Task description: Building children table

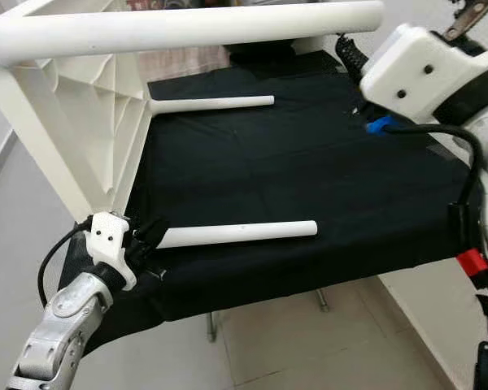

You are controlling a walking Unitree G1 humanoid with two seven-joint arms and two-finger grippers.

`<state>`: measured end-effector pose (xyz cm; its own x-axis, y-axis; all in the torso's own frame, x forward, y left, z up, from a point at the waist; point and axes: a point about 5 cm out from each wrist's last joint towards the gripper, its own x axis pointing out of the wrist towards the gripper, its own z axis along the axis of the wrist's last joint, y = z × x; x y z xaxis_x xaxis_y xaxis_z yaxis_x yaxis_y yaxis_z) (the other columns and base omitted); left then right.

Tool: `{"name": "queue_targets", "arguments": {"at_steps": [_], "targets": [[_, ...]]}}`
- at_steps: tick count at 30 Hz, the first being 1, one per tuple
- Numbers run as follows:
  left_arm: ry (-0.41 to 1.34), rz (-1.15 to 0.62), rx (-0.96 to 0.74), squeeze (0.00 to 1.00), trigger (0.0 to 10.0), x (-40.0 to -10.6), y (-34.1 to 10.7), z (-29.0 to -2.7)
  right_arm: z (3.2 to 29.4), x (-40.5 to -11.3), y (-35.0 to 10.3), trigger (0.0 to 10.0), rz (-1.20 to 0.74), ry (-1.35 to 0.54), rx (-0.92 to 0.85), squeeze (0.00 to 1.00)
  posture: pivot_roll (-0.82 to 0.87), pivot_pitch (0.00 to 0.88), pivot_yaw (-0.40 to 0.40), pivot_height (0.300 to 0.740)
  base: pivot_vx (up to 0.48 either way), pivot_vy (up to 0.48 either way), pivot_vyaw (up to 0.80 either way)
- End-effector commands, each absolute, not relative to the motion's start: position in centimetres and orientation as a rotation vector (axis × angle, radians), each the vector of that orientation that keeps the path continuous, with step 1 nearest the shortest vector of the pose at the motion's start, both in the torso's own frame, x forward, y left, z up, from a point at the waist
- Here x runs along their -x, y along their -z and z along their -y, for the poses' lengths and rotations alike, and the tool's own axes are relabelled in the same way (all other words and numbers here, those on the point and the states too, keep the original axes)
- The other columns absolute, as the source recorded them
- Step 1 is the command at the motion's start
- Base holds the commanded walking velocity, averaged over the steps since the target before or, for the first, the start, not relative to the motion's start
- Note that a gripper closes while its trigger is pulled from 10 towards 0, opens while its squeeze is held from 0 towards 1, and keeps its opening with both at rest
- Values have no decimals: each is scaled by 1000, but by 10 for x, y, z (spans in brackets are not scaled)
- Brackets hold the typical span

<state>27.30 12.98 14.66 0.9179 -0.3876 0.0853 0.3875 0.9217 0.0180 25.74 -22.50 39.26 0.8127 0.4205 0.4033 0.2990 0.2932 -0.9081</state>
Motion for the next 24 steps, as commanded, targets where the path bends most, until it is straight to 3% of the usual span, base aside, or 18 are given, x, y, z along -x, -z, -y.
{"name": "queue_targets", "arguments": {"at_steps": [1,11,24], "targets": [[389,90,7,0,10000,-274,-145,-131,217,-258,-390,10000,666,-127,1360,0,-179,84,73,740,0,0,0],[397,95,27,0,10000,-276,-144,-124,189,-280,-391,10000,676,-198,1448,0,-214,81,45,740,0,0,0],[381,106,55,0,10000,-276,-145,-119,180,-304,-379,10000,549,-203,1483,0,-215,79,18,740,0,0,0]]}}
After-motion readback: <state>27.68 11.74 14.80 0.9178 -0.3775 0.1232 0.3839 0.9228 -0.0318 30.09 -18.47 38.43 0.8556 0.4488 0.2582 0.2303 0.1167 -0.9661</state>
